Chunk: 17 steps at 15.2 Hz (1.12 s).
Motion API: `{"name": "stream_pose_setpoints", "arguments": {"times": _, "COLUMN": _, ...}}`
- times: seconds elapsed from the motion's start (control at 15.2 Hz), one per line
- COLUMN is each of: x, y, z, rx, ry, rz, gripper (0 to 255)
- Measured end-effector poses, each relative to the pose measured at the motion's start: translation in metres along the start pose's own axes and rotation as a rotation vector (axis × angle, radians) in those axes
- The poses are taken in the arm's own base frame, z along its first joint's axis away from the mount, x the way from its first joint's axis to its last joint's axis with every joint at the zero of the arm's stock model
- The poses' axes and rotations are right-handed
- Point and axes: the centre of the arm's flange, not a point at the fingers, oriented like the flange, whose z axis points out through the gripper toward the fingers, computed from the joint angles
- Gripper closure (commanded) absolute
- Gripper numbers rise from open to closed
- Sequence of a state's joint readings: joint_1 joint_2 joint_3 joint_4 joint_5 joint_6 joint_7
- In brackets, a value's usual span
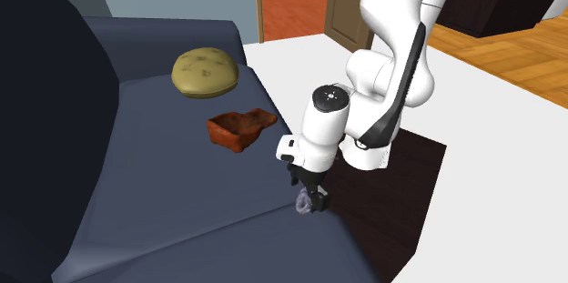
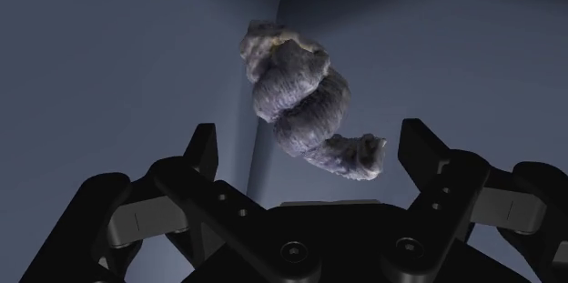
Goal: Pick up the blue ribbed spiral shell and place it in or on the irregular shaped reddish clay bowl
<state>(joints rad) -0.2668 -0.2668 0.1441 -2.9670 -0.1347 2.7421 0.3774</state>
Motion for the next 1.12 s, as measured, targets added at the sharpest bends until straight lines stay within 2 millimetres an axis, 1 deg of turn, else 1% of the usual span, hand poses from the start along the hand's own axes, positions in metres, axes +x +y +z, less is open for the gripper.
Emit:
{"name": "stream_pose_setpoints", "arguments": {"times": 0.33, "x": -0.0001, "y": 0.0008, "z": 0.0032, "rx": -0.001, "ry": -0.005, "rz": 0.000, "gripper": 0}}
{"name": "stream_pose_setpoints", "arguments": {"times": 0.4, "x": -0.0001, "y": 0.0008, "z": 0.0032, "rx": -0.001, "ry": -0.005, "rz": 0.000, "gripper": 255}}
{"name": "stream_pose_setpoints", "arguments": {"times": 1.06, "x": 0.0001, "y": 0.0007, "z": 0.0029, "rx": -0.001, "ry": -0.004, "rz": 0.000, "gripper": 255}}
{"name": "stream_pose_setpoints", "arguments": {"times": 1.12, "x": 0.0000, "y": 0.0007, "z": 0.0005, "rx": -0.001, "ry": -0.004, "rz": 0.000, "gripper": 255}}
